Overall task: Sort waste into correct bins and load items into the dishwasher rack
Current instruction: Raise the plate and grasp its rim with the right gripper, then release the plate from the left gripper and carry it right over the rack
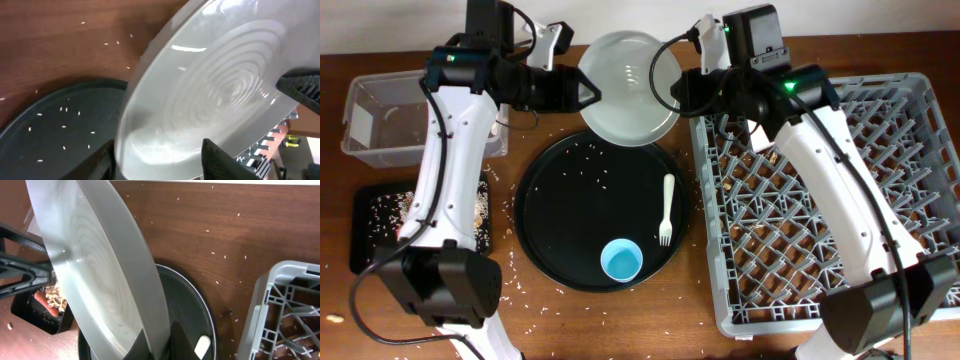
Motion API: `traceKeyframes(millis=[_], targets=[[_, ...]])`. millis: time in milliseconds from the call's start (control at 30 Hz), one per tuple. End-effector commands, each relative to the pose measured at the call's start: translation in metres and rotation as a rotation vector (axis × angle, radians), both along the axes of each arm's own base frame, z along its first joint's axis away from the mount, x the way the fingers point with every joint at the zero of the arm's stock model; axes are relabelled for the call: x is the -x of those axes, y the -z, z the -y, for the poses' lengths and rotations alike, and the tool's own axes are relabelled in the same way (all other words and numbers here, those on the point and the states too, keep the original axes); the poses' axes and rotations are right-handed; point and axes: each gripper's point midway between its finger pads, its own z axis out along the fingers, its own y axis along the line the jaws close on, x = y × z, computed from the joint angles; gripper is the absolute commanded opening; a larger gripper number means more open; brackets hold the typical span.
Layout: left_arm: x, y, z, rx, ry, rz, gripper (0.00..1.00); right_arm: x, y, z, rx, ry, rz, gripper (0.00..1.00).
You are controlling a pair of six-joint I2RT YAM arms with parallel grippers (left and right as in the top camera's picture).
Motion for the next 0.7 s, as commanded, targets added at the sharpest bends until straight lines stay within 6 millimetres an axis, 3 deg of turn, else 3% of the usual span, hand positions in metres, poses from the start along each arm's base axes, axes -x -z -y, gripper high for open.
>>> traceKeyframes(millis=[0,100,200,233,300,367,433,500,667], targets=[[0.001,-0.007,0.005,0.026,0.023,0.015,0.71,-0.003,-0.002,0.018,0.008,0.041,-0.007,0.04],[-0.005,-0.004,-0.001,-0.012,0.0,0.034,0.86,-0.002,-0.003,0.071,0.085,0.18,-0.033,0.04],[-0.014,0.001,-0.012,-0.079,-0.041,0.062,0.87,0.019,-0.014,0.14,0.204,0.346,-0.051,0.04],[-0.02,0.002,-0.017,-0.114,-0.064,0.081,0.93,0.034,-0.02,0.173,0.264,0.436,-0.067,0.04],[-0.032,0.005,-0.033,-0.203,-0.124,0.12,0.93,0.062,-0.026,0.221,0.374,0.573,-0.101,0.04],[-0.046,0.007,-0.05,-0.29,-0.188,0.166,0.94,0.111,-0.031,0.284,0.612,0.762,-0.182,0.04],[-0.053,0.005,-0.051,-0.294,-0.198,0.191,0.95,0.14,-0.032,0.311,0.788,0.825,-0.258,0.04],[-0.062,0.004,-0.049,-0.287,-0.202,0.223,0.96,0.155,-0.03,0.325,0.913,0.836,-0.326,0.04],[-0.067,0.003,-0.049,-0.284,-0.205,0.239,0.96,0.136,-0.021,0.326,0.988,0.726,-0.324,0.04]])
